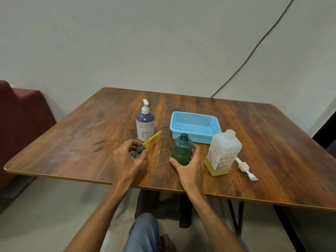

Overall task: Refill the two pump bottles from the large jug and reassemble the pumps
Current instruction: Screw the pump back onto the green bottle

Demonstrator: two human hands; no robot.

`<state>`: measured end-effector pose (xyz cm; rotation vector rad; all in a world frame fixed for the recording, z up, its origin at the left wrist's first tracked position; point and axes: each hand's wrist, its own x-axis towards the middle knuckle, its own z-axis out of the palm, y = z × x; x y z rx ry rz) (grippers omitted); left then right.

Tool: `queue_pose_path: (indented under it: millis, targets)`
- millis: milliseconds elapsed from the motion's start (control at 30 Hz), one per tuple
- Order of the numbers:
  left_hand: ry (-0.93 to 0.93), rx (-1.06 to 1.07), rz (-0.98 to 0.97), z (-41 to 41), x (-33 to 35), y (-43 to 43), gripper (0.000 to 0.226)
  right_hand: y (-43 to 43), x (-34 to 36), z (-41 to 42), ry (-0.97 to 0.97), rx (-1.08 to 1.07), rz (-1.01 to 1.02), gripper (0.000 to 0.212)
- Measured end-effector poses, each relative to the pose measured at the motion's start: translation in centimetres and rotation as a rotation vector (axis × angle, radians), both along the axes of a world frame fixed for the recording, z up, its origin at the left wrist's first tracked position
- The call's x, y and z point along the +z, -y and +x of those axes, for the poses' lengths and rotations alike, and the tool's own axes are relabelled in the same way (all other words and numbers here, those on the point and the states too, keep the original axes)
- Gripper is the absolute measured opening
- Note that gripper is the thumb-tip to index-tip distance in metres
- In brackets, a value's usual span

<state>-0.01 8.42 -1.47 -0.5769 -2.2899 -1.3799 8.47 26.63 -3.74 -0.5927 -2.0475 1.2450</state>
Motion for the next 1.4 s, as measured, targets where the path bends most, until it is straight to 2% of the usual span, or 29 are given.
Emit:
queue_pose_path:
  millis: [200,400,600,800,1067,1400]
  targets:
    - [-0.099,-0.094,0.158,1.1,4.9,0.7,0.026,0.2,0.0,0.3,0.0,0.002,0.008,0.081]
    - [-0.101,-0.187,0.162,1.3,8.5,-0.8,0.026,0.4,-0.1,0.4,-0.001,-0.025,0.04,0.081]
    - [-0.077,-0.229,0.174,2.2,11.2,-2.1,0.037,0.6,0.1,0.7,-0.004,-0.024,0.082,0.079]
    - [-0.069,-0.226,0.135,2.0,12.8,-3.0,0.038,0.6,0.1,0.5,0.007,-0.022,0.092,0.082]
    - [-0.091,-0.241,0.094,1.8,13.1,-4.9,0.012,0.5,0.1,0.4,0.018,-0.022,0.102,0.082]
    - [0.011,-0.343,-0.073,0.9,10.8,-9.2,0.022,0.4,-0.3,0.4,0.003,-0.015,0.087,0.082]
